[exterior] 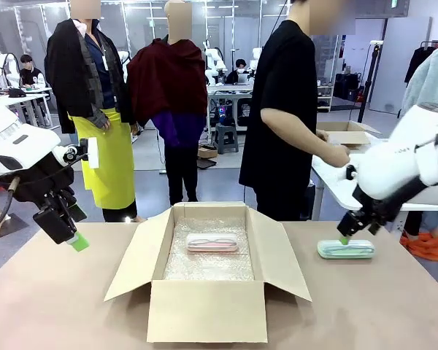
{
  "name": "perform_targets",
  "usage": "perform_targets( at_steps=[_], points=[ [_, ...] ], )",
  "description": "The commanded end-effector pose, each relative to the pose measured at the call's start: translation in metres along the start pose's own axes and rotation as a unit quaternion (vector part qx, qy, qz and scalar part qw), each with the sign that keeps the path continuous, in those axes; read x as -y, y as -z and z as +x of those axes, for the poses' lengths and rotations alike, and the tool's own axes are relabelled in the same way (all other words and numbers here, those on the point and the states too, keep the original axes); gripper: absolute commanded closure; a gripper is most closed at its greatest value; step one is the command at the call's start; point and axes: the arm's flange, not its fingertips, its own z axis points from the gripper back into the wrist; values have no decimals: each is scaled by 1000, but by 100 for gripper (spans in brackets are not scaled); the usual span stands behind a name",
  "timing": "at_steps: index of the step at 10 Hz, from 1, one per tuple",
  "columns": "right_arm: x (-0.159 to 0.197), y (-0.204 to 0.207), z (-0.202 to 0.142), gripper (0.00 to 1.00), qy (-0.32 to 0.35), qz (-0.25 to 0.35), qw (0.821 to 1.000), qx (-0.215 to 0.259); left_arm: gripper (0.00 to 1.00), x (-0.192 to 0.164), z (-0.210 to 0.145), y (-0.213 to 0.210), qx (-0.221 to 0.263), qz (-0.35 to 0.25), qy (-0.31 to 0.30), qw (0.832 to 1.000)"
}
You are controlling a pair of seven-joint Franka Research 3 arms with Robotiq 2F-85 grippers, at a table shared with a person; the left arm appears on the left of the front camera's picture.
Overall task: Pack the glasses set securely to prepare it for shipping.
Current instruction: Put the Glasses case from the right side of the table into the Package Box.
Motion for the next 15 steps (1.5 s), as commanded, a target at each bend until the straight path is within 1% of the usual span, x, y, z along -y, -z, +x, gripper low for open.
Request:
perform_targets(
  at_steps=[1,2,3,8,9,10,11,12,13,14,15],
  points=[
    [-9,-10,-19,0,40,-18,999,18,0,0,1,-1,10,-3,-3,1000],
    [-11,-11,-25,0,52,-18,998,5,0,0,1,-1,10,-3,-3,1000],
    [3,-3,-10,0,19,-4,1000,1,0,0,1,-1,10,-3,-3,1000],
    [3,-3,-10,0,19,-4,1000,1,0,0,1,-1,10,-3,-3,1000],
    [1,-3,-12,0,27,-4,1000,0,0,0,1,-1,10,-3,-3,1000],
    [7,-7,-3,0,-12,-37,999,6,0,0,1,-1,10,-3,-3,1000],
    [13,-13,7,0,-62,-51,997,7,0,0,1,-1,10,-3,-3,1000],
    [18,-18,19,0,-151,-45,988,-7,0,0,1,-1,10,-3,-3,1000],
    [22,-17,33,0,-245,-28,969,-26,0,0,1,-1,10,-3,-3,1000],
    [26,-13,46,0,-310,-27,950,-37,0,0,1,-1,10,-3,-3,1000],
    [32,-11,57,0,-389,-6,920,-46,0,0,1,-1,10,-3,-3,1000]
  ],
)
